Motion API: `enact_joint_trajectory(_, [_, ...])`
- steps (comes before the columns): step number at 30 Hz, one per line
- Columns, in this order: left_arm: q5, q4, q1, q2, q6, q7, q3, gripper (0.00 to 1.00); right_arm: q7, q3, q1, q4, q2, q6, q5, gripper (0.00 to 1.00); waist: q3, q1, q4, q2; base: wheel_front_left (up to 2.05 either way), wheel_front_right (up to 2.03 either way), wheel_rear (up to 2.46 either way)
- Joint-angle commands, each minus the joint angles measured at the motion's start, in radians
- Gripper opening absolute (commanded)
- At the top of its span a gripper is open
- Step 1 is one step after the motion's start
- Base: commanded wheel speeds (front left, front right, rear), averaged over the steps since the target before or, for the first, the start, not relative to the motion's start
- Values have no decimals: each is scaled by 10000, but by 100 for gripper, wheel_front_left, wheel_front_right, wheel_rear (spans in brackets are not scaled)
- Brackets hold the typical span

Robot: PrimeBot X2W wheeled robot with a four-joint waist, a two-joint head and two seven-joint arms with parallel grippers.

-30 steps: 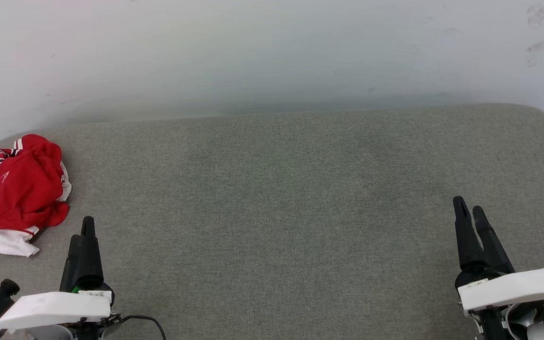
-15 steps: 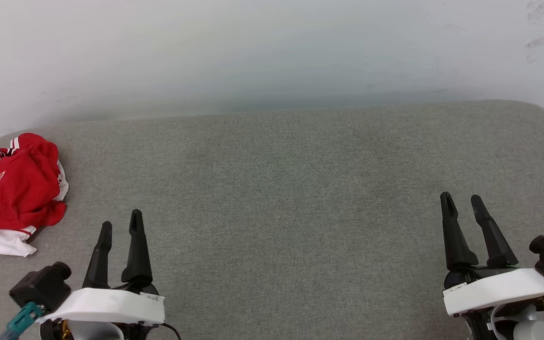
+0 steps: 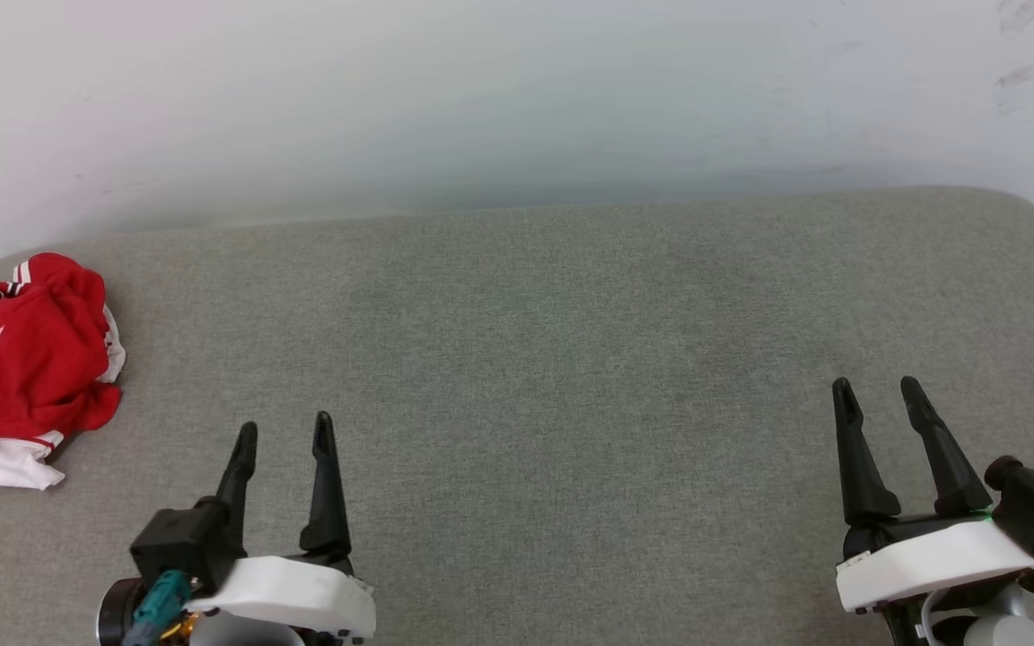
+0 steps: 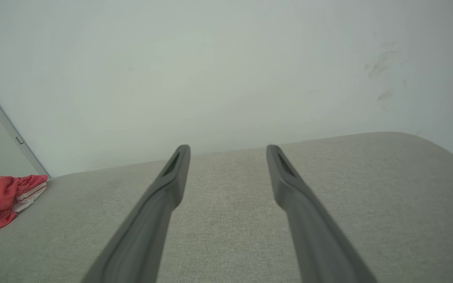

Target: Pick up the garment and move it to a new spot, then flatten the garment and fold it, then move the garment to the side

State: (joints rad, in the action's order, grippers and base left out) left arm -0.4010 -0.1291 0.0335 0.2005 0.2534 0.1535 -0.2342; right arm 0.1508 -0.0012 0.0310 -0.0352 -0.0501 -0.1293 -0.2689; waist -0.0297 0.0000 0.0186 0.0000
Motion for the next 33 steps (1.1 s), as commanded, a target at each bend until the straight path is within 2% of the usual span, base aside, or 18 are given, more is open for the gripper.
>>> enact_joint_trajectory(1, [182, -132, -186, 123, 135, 74, -147, 100, 106, -16, -27, 74, -6, -19, 209, 100, 0, 0, 5, 0, 0, 0, 0])
enact_joint_trajectory(7, [555, -32, -265, 551, 893, 225, -911, 100, 246, 53, -17, 107, -5, -20, 924, 100, 10, 0, 39, 0, 0, 0, 0])
enact_joint_trajectory(17, [1035, -30, -263, 785, 1373, 465, -1671, 100, 480, 39, -36, 241, -3, -12, 1632, 100, 15, 0, 111, 0, 0, 0, 0])
enact_joint_trajectory(20, [700, -88, -62, 532, 1035, 522, -1359, 100, 542, -44, -70, 245, -4, -12, 1602, 100, 14, 0, 121, 0, 0, 0, 0])
enact_joint_trajectory(23, [484, -63, 170, 197, 319, 577, -750, 100, 611, -75, -85, 167, -1, -13, 1438, 100, 16, 0, 126, 0, 0, 0, 0])
enact_joint_trajectory(33, [1451, 187, 748, -931, -1900, 787, 1064, 100, 812, 89, -157, -457, 0, -12, 1083, 100, 11, 0, 138, 0, 0, 0, 0])
